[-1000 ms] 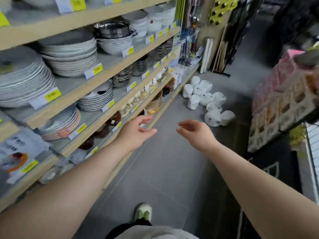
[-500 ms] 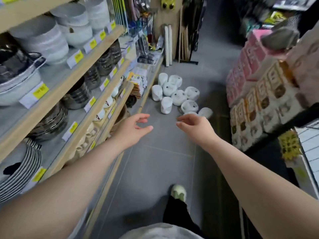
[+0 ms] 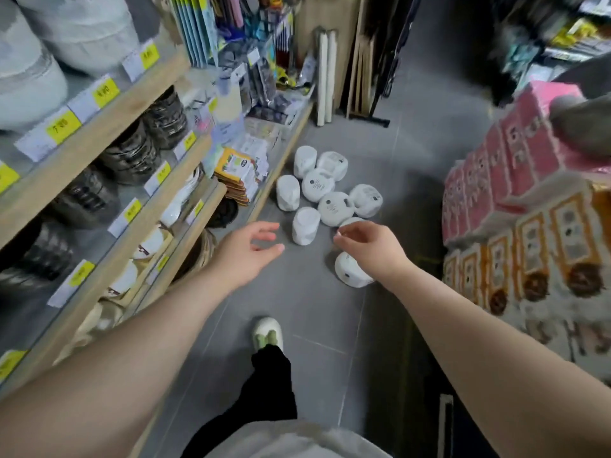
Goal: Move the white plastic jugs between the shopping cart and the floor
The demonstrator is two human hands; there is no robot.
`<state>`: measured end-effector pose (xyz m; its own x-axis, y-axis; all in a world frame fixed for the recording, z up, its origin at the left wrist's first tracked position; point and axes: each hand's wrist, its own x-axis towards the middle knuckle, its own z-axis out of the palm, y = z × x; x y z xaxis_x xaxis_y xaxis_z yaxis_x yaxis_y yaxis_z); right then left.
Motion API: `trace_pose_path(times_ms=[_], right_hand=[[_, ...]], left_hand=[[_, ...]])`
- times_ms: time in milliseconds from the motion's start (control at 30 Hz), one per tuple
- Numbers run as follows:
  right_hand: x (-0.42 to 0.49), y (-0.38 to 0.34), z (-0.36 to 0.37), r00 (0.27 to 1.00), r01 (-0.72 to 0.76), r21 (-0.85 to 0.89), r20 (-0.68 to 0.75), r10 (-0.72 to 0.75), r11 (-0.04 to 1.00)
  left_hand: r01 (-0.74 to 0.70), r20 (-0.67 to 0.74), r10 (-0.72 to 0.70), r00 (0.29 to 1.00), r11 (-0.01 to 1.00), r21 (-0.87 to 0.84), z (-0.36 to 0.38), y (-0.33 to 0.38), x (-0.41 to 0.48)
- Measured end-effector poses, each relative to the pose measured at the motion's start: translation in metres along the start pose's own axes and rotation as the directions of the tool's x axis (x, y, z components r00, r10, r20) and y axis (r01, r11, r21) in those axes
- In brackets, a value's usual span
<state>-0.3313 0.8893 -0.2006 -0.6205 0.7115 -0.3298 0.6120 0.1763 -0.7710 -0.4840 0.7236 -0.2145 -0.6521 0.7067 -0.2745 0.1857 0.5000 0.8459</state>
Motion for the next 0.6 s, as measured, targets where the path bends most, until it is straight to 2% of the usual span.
trace_pose_path(times_ms=[400, 600], right_hand=[[0.258, -0.003, -0.01, 0.986, -0.168, 0.047, -0.006, 0.169, 0.985], [0.389, 0.056, 0.017, 0.974, -0.216, -0.025, 0.064, 0.217, 0.976]], left_hand=[[0.097, 0.12, -0.106, 0.987, 0.992, 0.077, 0.01, 0.003, 0.265], [0.188, 0.08, -0.192, 0.978, 0.981, 0.053, 0.058, -0.059, 0.369]])
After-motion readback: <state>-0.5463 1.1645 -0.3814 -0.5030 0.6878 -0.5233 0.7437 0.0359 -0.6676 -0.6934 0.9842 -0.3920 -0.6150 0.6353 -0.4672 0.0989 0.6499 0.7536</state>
